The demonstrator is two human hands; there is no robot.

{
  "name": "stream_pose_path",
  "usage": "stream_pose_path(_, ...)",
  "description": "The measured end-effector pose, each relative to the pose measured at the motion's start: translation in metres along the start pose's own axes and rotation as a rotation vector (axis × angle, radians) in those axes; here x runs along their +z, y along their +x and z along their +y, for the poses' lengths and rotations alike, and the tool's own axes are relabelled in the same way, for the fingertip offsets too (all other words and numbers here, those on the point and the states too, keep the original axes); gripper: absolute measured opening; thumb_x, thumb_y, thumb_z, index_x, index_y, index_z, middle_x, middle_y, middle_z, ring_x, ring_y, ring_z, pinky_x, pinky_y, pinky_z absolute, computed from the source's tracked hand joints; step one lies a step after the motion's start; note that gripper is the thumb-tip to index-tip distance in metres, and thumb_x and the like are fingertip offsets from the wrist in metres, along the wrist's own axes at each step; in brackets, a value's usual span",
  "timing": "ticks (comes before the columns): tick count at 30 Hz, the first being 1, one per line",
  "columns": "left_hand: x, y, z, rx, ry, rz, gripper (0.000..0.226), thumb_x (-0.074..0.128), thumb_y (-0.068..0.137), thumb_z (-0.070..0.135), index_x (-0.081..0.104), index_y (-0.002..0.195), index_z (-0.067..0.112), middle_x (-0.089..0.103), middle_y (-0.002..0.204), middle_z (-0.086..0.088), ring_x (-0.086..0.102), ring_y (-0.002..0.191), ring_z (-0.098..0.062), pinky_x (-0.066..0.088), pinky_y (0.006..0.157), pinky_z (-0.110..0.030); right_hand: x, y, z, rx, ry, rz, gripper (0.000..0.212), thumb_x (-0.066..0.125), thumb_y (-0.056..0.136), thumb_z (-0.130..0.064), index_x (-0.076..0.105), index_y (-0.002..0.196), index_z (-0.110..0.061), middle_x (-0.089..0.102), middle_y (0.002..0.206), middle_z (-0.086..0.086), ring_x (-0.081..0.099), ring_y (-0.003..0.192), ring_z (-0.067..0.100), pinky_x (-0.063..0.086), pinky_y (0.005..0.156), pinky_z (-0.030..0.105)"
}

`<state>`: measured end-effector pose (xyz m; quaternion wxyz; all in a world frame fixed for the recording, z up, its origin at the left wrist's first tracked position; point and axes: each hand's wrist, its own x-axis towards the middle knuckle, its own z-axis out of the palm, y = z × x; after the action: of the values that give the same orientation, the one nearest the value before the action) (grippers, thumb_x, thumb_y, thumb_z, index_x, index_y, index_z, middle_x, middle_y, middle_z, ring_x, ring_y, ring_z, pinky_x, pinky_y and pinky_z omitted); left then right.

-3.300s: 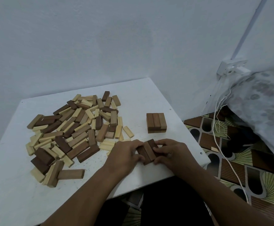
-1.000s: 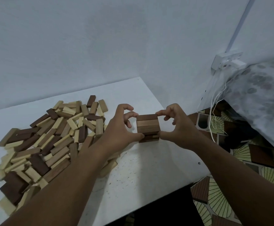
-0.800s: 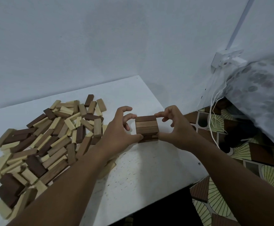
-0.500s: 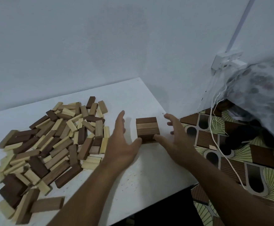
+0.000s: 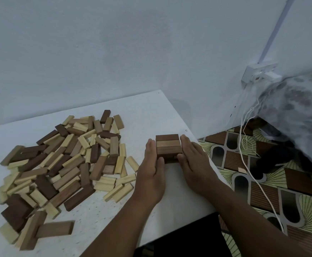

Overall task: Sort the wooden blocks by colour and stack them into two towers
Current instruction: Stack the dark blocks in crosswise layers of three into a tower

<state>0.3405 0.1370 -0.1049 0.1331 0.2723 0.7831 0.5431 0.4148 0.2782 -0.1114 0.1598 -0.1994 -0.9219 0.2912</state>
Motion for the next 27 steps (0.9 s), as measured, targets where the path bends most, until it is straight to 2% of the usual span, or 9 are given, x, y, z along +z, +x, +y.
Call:
stream_pose_path(5,0.0009,0.0000,-0.0002,0.006,0.003,0.012,0.053,0.035,0.106,0.018,0.018,0.156,0.024,0.014,0.158,0.019,0.009,0.145,0.009,0.007,0.110,-0.001,0.0014,0.0003,0.0028,-0.014,0.000,-0.001,0.069,0.014,0.095,-0.053,0.016,0.156,-0.022,0.025,0.161,-0.005,0.023,0.145,0.017,0.024,0.117,0.048)
stream_pose_path(11,0.0014,0.0016,-0.0036,0.004,0.028,0.037,0.052,0.034,0.106,0.018,0.021,0.156,0.022,0.018,0.159,0.015,0.011,0.146,0.006,0.008,0.113,-0.005,0.0012,0.0007,0.0014,-0.015,0.007,0.001,0.067,0.015,0.096,-0.050,0.018,0.156,-0.022,0.030,0.159,-0.004,0.028,0.141,0.019,0.027,0.115,0.051)
stream_pose_path(27,0.0001,0.0045,-0.0016,-0.012,0.019,0.059,0.050,0.036,0.106,0.018,0.026,0.155,0.022,0.024,0.159,0.012,0.015,0.143,0.008,0.009,0.109,0.001,-0.0006,0.0001,-0.0014,-0.017,0.009,-0.013,0.060,0.021,0.100,-0.043,0.017,0.156,-0.022,0.028,0.160,-0.006,0.025,0.142,0.016,0.023,0.117,0.045)
